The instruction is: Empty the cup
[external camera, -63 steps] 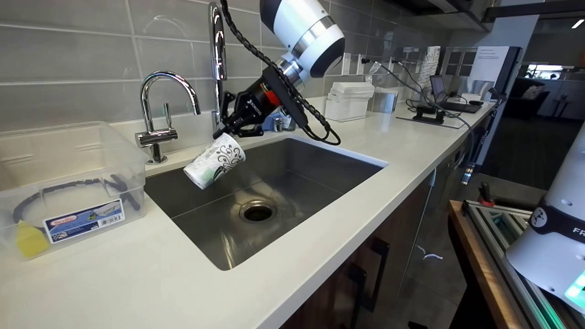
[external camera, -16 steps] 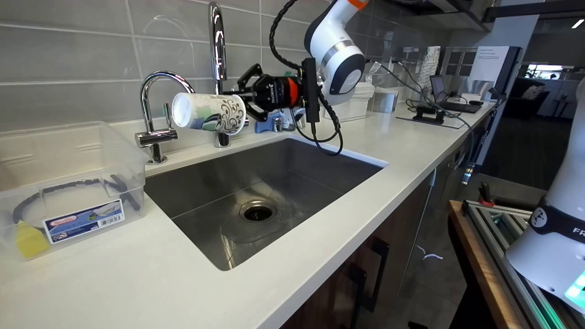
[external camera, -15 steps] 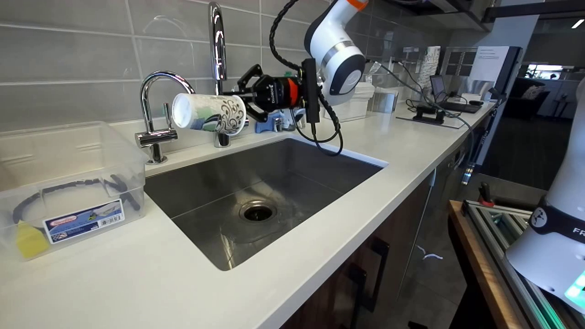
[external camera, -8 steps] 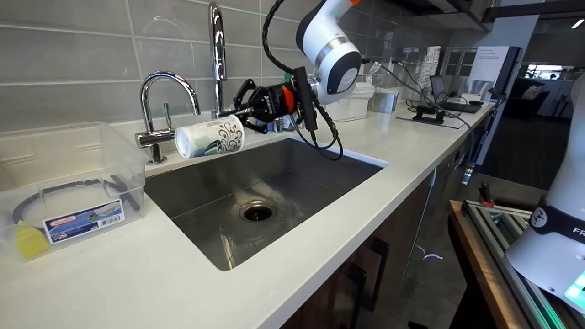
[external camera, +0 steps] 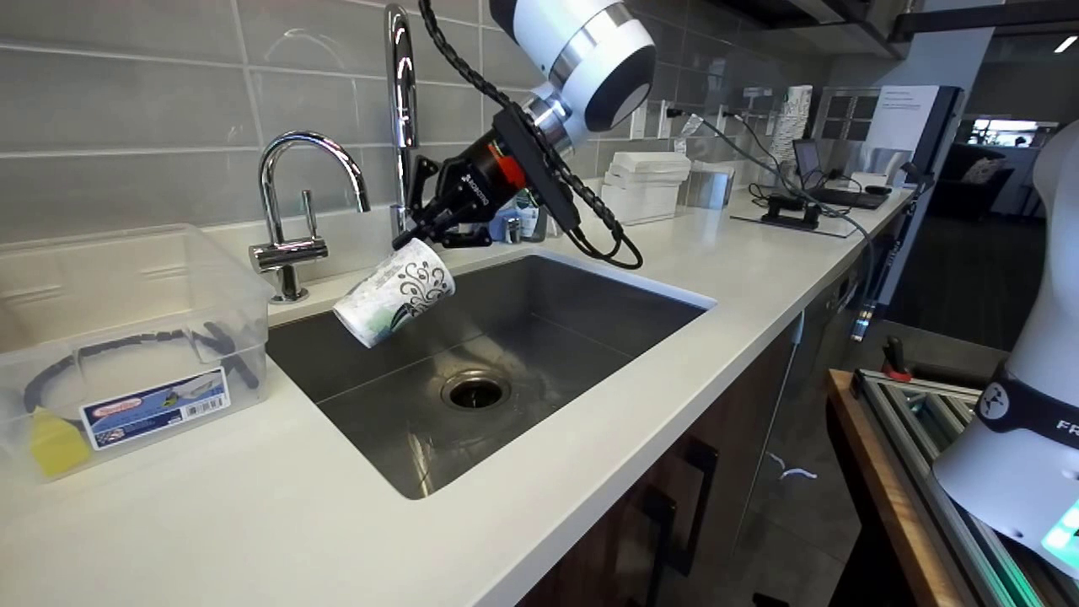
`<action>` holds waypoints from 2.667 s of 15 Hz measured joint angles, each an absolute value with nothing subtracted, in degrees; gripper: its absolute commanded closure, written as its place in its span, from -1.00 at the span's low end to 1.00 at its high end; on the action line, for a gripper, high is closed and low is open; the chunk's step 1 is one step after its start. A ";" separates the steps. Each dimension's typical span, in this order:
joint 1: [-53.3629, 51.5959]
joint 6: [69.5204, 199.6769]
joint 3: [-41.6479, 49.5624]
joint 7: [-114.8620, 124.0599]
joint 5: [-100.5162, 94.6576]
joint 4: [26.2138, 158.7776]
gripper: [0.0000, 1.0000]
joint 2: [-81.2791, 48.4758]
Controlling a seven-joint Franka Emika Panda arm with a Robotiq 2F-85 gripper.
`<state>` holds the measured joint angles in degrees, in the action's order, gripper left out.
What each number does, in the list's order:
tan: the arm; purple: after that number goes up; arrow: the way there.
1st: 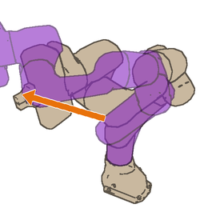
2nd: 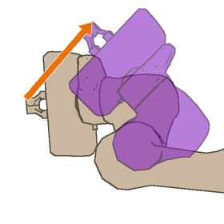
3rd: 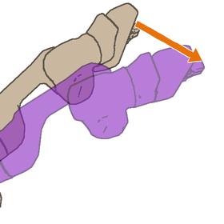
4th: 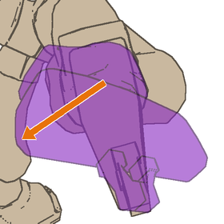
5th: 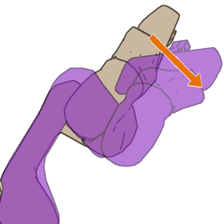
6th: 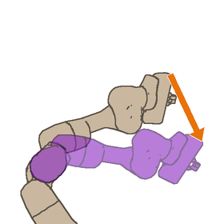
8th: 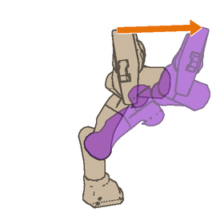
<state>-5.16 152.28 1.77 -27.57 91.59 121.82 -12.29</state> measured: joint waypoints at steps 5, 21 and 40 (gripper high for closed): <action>-8.32 162.50 1.98 -11.11 68.55 125.56 0.98 -12.15; -44.78 144.38 46.78 26.37 -3.47 120.07 0.98 -19.27; -19.73 142.76 8.80 28.40 -14.00 117.46 0.98 -11.61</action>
